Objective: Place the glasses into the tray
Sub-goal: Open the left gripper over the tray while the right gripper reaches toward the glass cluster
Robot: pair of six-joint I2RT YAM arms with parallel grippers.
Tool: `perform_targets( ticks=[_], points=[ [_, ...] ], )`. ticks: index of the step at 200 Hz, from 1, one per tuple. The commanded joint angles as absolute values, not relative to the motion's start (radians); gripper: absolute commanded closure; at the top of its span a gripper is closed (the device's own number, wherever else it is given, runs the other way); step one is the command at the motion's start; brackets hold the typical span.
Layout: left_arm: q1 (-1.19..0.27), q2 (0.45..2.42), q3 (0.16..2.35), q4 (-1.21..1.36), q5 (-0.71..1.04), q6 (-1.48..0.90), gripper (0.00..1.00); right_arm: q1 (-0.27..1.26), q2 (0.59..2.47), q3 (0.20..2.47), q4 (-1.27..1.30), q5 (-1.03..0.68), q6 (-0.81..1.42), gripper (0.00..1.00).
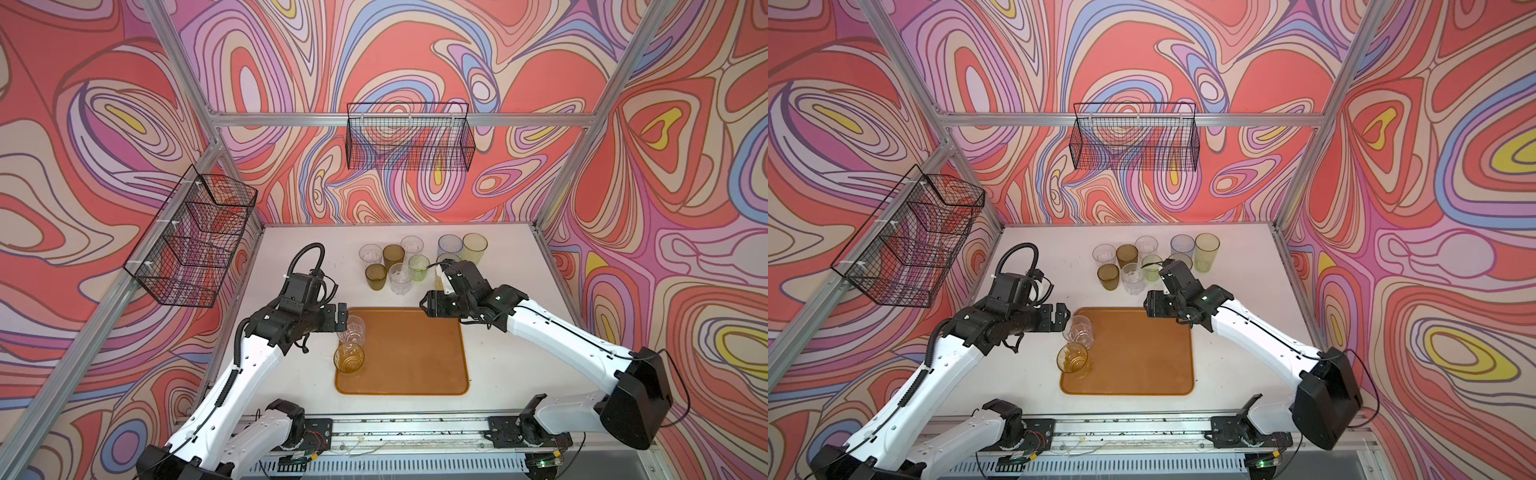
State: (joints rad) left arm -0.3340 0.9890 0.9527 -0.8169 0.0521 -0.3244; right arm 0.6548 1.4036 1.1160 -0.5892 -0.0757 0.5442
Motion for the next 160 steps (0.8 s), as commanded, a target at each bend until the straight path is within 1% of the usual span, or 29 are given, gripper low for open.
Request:
perform_targets(
  ticks=[1, 13, 33, 48, 64, 73, 81, 90, 105, 137, 160],
  points=[
    [-0.324, 0.987, 0.949, -0.821, 0.075, -0.307, 0.00, 0.652, 1.481, 1.190, -0.576, -0.071, 0.480, 0.34],
    [-0.317, 0.985, 0.946, -0.819, 0.090, -0.308, 0.00, 0.652, 1.538, 1.234, -0.571, -0.071, 0.461, 0.37],
    [-0.315, 0.980, 0.945, -0.819, 0.094, -0.308, 0.00, 0.652, 1.631, 1.309, -0.572, -0.075, 0.428, 0.38],
    [-0.313, 0.977, 0.945, -0.818, 0.097, -0.308, 0.00, 0.652, 1.704, 1.375, -0.581, -0.080, 0.400, 0.44],
    [-0.310, 0.974, 0.943, -0.819, 0.102, -0.309, 0.00, 0.652, 1.759, 1.428, -0.581, -0.095, 0.377, 0.45],
    [-0.310, 0.974, 0.943, -0.819, 0.104, -0.310, 0.00, 0.652, 1.766, 1.447, -0.571, -0.098, 0.365, 0.49],
    [-0.309, 0.973, 0.944, -0.818, 0.105, -0.310, 0.00, 0.652, 1.808, 1.463, -0.565, -0.099, 0.351, 0.52],
    [-0.307, 0.971, 0.944, -0.818, 0.107, -0.310, 0.00, 0.652, 1.826, 1.481, -0.560, -0.100, 0.330, 0.54],
    [-0.304, 0.969, 0.943, -0.818, 0.108, -0.311, 0.00, 0.652, 1.852, 1.508, -0.558, -0.089, 0.301, 0.55],
    [-0.297, 0.968, 0.943, -0.817, 0.119, -0.314, 0.00, 0.652, 1.893, 1.553, -0.558, -0.083, 0.228, 0.60],
    [-0.288, 0.969, 0.941, -0.812, 0.138, -0.314, 0.00, 0.652, 1.916, 1.577, -0.548, -0.082, 0.180, 0.61]
  ],
)
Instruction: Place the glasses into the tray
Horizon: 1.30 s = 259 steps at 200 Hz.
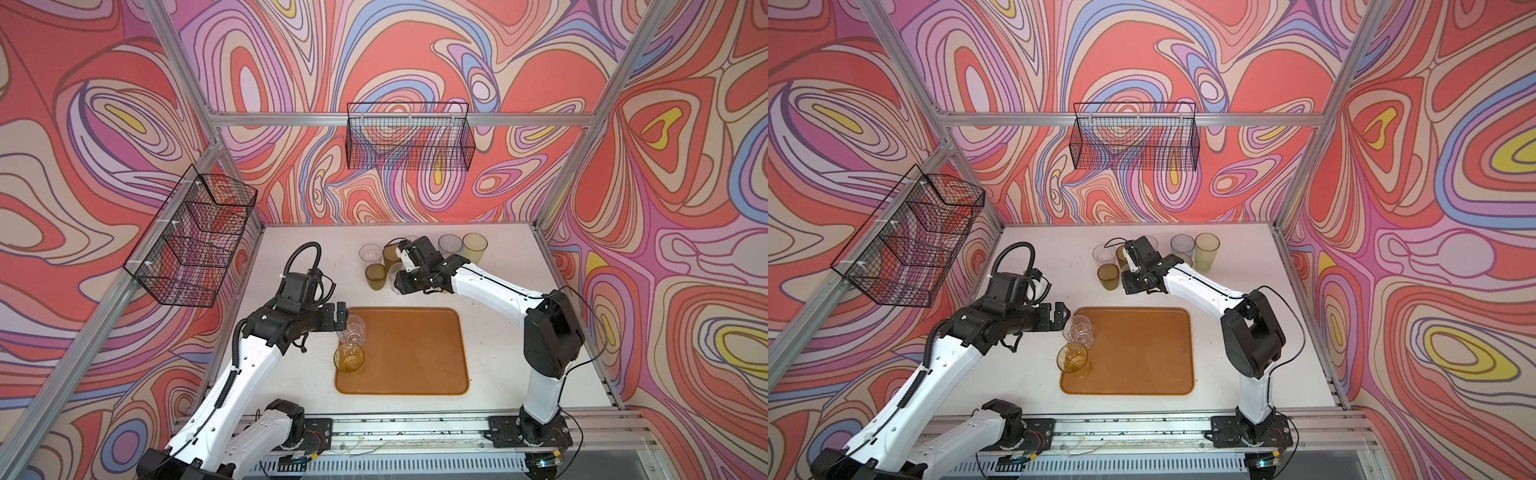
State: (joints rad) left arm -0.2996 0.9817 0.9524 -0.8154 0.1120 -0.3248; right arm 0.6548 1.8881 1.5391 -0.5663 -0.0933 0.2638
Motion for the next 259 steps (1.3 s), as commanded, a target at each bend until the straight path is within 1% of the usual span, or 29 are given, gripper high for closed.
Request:
perform_targets(
  ticks=[1, 39, 67, 79, 115, 138, 198, 259],
  points=[
    [-0.287, 0.970, 0.941, -0.811, 0.139, -0.314, 0.00, 0.652, 1.917, 1.579, -0.548, -0.082, 0.178, 0.61],
    [-0.276, 0.977, 0.940, -0.811, 0.159, -0.315, 0.00, 0.652, 1.985, 1.650, -0.574, -0.064, 0.131, 0.61],
    [-0.272, 0.978, 0.940, -0.810, 0.168, -0.314, 0.00, 0.651, 2.036, 1.693, -0.590, -0.048, 0.124, 0.67],
    [-0.268, 0.982, 0.939, -0.808, 0.172, -0.314, 0.00, 0.652, 2.061, 1.718, -0.610, -0.034, 0.130, 0.72],
    [-0.261, 0.992, 0.941, -0.810, 0.186, -0.314, 0.00, 0.652, 2.102, 1.756, -0.639, -0.025, 0.117, 0.76],
    [-0.254, 0.993, 0.940, -0.808, 0.193, -0.314, 0.00, 0.652, 2.110, 1.760, -0.636, -0.022, 0.111, 0.77],
    [-0.229, 1.009, 0.940, -0.803, 0.232, -0.318, 0.00, 0.652, 2.135, 1.782, -0.647, -0.026, 0.098, 0.81],
    [-0.219, 1.012, 0.937, -0.802, 0.238, -0.318, 0.00, 0.652, 2.152, 1.797, -0.667, -0.025, 0.104, 0.82]
  ],
)
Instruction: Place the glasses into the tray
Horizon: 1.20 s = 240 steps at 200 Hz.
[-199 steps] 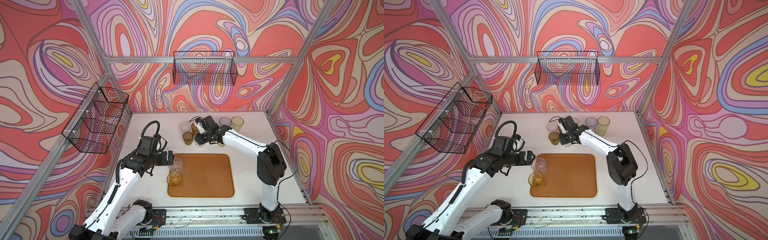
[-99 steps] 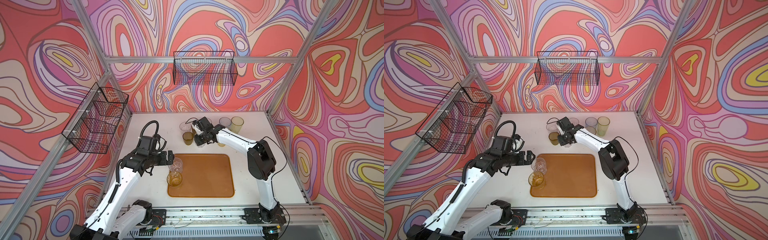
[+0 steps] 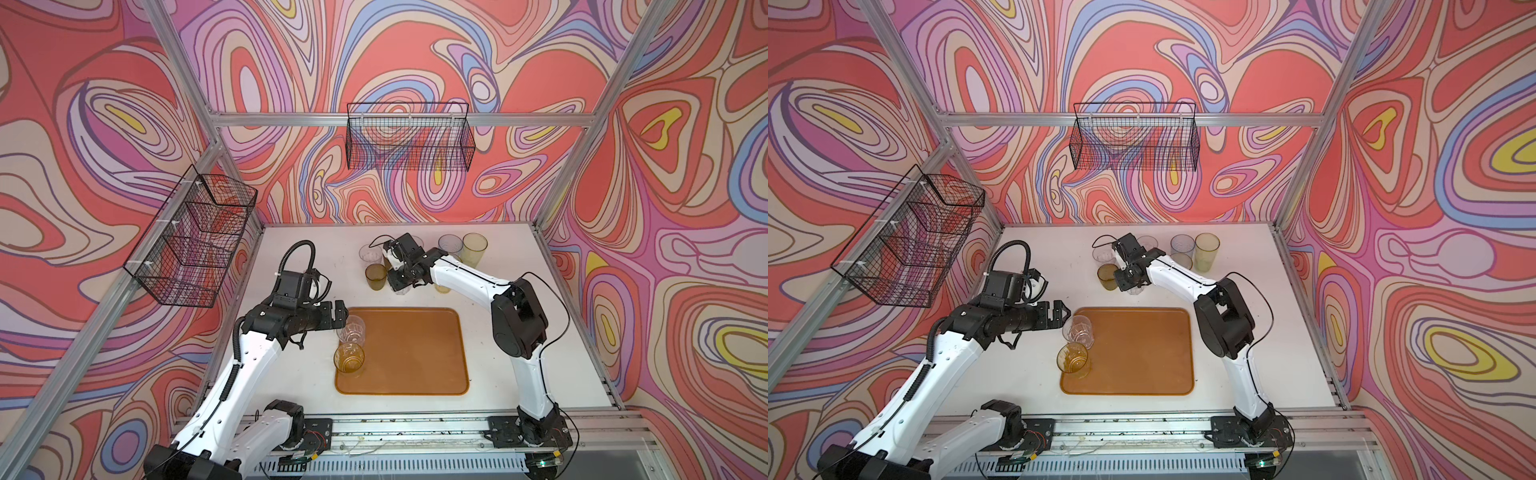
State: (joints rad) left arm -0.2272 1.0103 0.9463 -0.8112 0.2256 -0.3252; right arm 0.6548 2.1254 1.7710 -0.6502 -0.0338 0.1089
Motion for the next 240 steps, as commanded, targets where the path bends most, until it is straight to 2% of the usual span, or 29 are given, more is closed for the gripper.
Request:
perform_targets(
  ticks=[1, 70, 240],
  points=[
    [-0.220, 1.012, 0.937, -0.802, 0.237, -0.318, 0.00, 0.652, 2.151, 1.796, -0.666, -0.025, 0.104, 0.82],
    [-0.216, 1.018, 0.938, -0.806, 0.235, -0.317, 0.00, 0.652, 2.146, 1.787, -0.666, -0.029, 0.106, 0.83],
    [-0.212, 1.020, 0.940, -0.812, 0.236, -0.313, 0.00, 0.652, 2.132, 1.792, -0.666, -0.028, 0.118, 0.92]
  ],
)
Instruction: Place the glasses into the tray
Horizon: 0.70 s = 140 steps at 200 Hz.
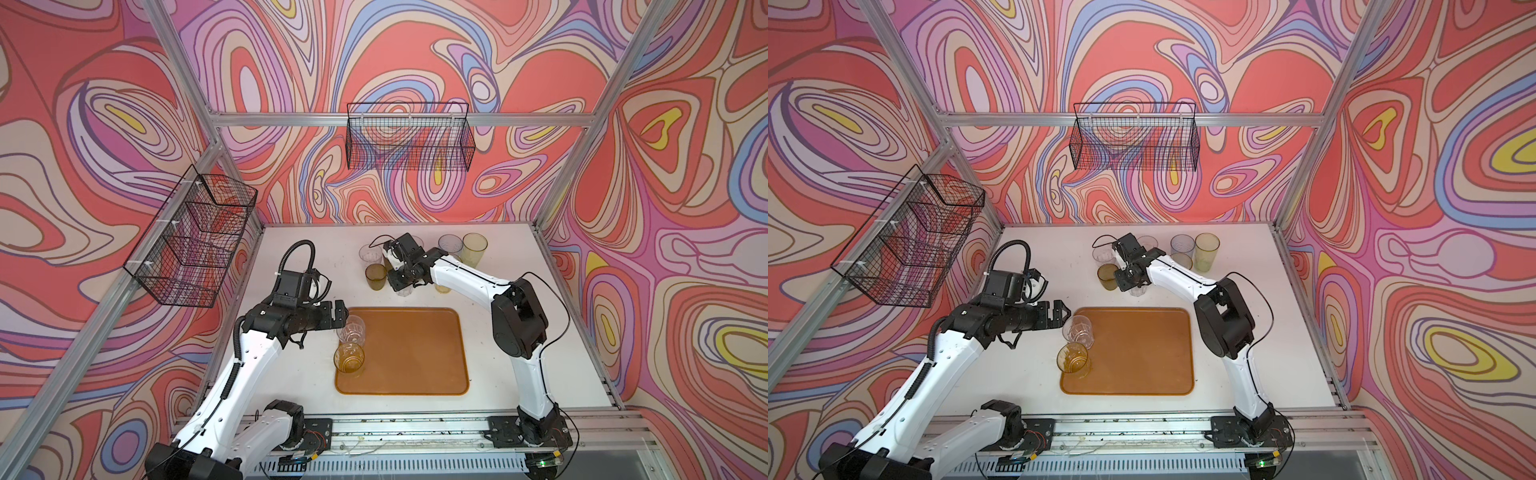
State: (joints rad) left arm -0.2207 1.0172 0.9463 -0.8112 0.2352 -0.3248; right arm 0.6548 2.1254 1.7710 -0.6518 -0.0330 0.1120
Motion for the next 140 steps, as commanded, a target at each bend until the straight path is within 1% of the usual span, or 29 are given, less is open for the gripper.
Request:
perform_targets(
  ticks=[1, 59, 140],
  points=[
    [-0.211, 1.019, 0.940, -0.812, 0.236, -0.313, 0.00, 0.652, 2.132, 1.793, -0.667, -0.029, 0.118, 0.92],
    [-0.207, 1.022, 0.941, -0.811, 0.242, -0.310, 0.00, 0.652, 2.127, 1.800, -0.676, -0.016, 0.119, 0.99],
    [-0.201, 1.022, 0.939, -0.806, 0.258, -0.317, 0.00, 0.653, 2.102, 1.799, -0.687, -0.010, 0.131, 1.00]
  ],
)
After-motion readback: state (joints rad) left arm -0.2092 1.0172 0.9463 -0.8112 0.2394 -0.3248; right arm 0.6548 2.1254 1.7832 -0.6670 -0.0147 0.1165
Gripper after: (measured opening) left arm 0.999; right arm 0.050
